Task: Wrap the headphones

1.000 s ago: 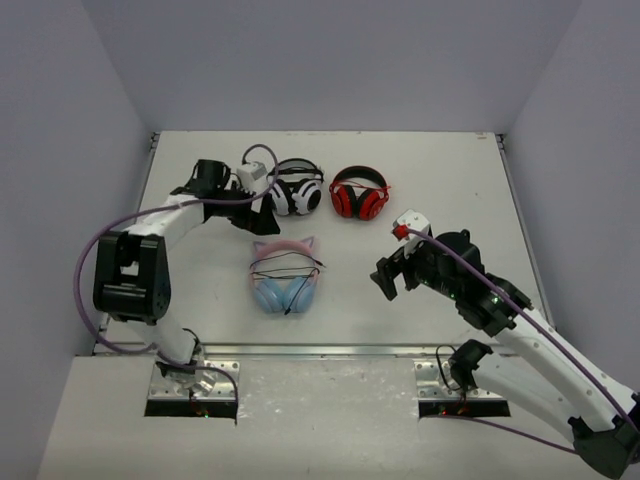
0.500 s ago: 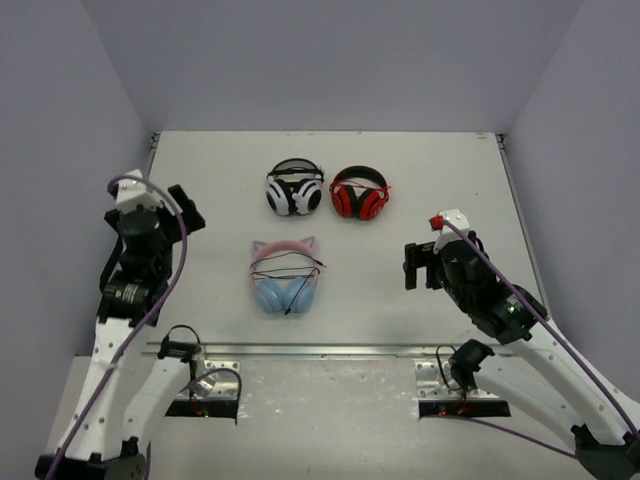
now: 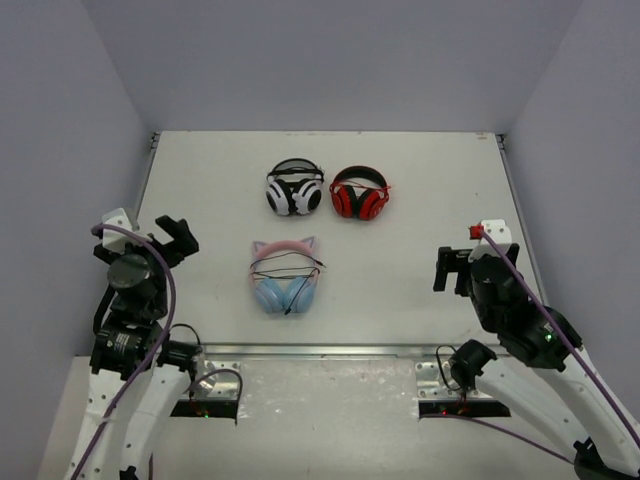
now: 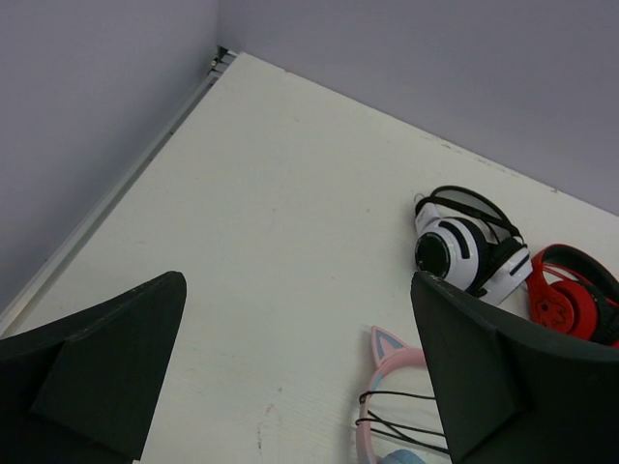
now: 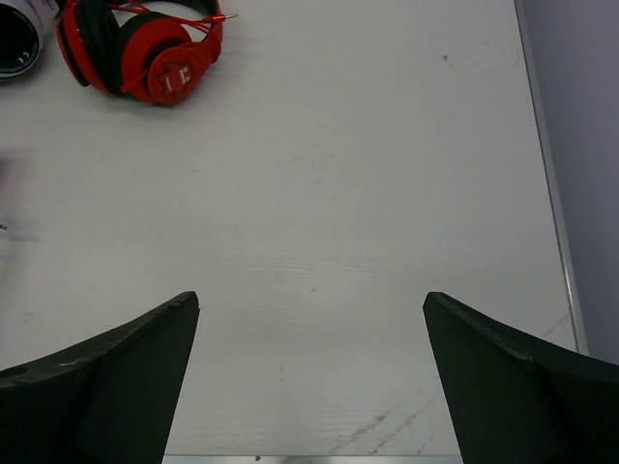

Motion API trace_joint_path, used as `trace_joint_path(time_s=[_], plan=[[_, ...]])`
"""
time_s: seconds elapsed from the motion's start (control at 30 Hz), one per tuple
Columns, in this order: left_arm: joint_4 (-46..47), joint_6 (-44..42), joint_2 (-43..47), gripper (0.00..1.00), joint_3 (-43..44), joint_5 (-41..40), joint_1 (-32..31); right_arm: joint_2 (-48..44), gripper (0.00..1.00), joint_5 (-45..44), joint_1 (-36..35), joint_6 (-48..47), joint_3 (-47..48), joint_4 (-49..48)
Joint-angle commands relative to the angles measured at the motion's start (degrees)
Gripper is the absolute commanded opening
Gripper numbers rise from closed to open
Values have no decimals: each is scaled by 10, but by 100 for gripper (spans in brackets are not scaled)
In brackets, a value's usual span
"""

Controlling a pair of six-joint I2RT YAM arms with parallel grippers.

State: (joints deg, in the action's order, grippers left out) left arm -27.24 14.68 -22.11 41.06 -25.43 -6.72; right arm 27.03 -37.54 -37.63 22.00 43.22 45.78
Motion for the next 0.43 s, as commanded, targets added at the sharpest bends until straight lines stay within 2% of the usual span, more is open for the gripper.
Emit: trace_joint_path(time_s=[0.0, 0.4], plan=[[10, 18, -7, 100, -5, -27, -39, 0, 99, -16, 0, -13, 2, -5], [12, 38, 8, 100, -26, -74, -68, 15, 99, -13, 0, 4, 18, 12]])
